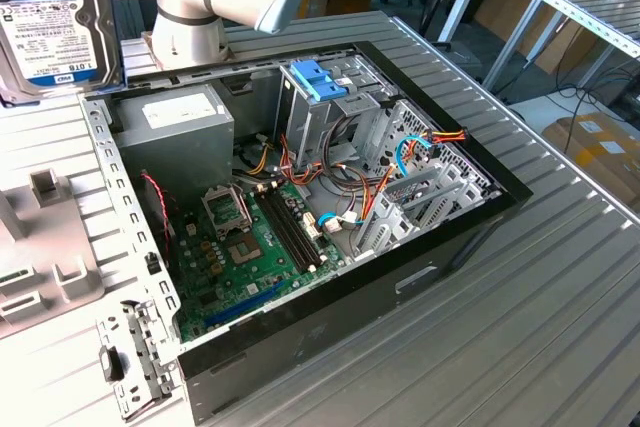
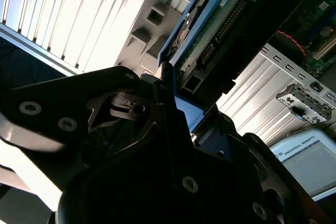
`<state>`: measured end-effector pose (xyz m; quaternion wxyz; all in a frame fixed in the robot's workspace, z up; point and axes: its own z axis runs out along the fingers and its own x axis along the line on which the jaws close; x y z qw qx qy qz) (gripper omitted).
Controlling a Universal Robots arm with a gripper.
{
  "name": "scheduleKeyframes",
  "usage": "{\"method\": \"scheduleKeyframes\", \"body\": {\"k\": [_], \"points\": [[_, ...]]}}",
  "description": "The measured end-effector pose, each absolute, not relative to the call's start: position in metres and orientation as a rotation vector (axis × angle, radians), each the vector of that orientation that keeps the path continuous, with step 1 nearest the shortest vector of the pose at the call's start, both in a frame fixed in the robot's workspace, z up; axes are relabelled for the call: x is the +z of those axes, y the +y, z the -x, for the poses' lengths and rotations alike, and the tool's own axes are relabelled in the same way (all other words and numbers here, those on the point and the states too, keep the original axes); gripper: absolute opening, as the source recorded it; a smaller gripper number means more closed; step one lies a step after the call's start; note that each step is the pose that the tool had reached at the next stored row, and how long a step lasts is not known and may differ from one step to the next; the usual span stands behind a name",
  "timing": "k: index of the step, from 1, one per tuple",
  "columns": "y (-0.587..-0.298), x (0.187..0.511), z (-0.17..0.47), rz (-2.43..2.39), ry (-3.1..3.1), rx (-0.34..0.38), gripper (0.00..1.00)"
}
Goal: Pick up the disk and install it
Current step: 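Pick up the disk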
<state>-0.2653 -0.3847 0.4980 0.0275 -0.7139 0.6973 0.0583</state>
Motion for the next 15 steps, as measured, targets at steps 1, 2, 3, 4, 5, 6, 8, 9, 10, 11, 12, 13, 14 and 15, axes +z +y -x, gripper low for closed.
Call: {"method": "scheduleKeyframes", "body": {"k": [1,2,3,4,5,6,8,9,10,11,12,13,14,15], "points": [[-0.3855,0.498,0.2651,2.204,2.153,0.18,0.37],[-0.3858,0.498,0.265,2.204,2.153,0.18,0.37],[-0.3861,0.498,0.2648,2.204,2.153,0.18,0.37],[-0.3866,0.4979,0.2646,2.204,2.153,0.18,0.37],[-0.3871,0.4979,0.2643,2.204,2.153,0.18,0.37],[-0.3875,0.4979,0.264,2.204,2.153,0.18,0.37],[-0.3881,0.4979,0.2633,2.204,2.153,0.18,0.37],[-0.3886,0.4978,0.2625,2.204,2.153,0.18,0.37],[-0.3888,0.4978,0.262,2.204,2.153,0.18,0.37],[-0.389,0.4977,0.2614,2.204,2.153,0.18,0.37],[-0.3892,0.4977,0.2609,2.204,2.153,0.18,0.37],[-0.3895,0.4977,0.2604,2.204,2.153,0.18,0.37],[-0.3897,0.4977,0.2599,2.204,2.153,0.18,0.37],[-0.39,0.4977,0.2596,2.204,2.153,0.18,0.37]]}}
